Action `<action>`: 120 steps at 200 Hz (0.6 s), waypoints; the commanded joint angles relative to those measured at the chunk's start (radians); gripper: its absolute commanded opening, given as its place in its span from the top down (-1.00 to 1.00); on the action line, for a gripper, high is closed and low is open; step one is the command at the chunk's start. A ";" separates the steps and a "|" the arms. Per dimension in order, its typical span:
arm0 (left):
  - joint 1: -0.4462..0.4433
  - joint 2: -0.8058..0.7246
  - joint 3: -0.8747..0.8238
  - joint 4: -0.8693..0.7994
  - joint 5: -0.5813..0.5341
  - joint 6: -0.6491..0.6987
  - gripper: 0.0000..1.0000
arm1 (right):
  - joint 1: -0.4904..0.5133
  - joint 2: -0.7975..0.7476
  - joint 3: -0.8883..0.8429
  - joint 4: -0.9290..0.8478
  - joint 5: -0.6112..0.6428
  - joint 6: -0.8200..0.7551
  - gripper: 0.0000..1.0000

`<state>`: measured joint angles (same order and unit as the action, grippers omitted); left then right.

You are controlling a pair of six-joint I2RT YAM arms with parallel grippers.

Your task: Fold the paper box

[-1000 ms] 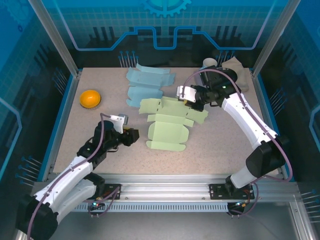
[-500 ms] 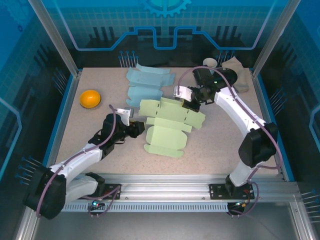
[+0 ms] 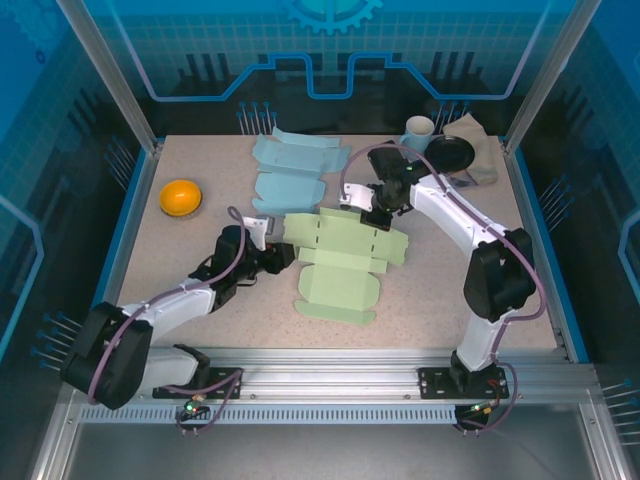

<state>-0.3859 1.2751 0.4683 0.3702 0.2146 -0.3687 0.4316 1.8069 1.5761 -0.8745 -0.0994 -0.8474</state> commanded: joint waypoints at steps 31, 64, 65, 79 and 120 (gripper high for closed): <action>-0.059 0.157 0.062 0.005 0.048 -0.024 0.18 | 0.009 0.023 -0.041 0.048 0.010 0.027 1.00; -0.070 0.217 0.077 0.042 0.007 -0.028 0.16 | 0.007 0.018 -0.057 0.058 -0.002 0.021 1.00; -0.069 0.217 0.078 0.041 0.003 -0.027 0.15 | 0.007 0.018 -0.057 0.058 -0.003 0.021 1.00; -0.068 0.223 0.098 0.015 -0.030 0.003 0.13 | 0.007 0.018 -0.063 0.061 -0.006 0.019 1.00; -0.069 0.284 0.133 -0.033 -0.044 0.035 0.09 | 0.006 0.018 -0.078 0.071 -0.015 0.019 1.00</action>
<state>-0.4519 1.5249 0.5777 0.3580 0.1864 -0.3618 0.4316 1.8183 1.5124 -0.8188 -0.0891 -0.8368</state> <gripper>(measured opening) 0.452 0.044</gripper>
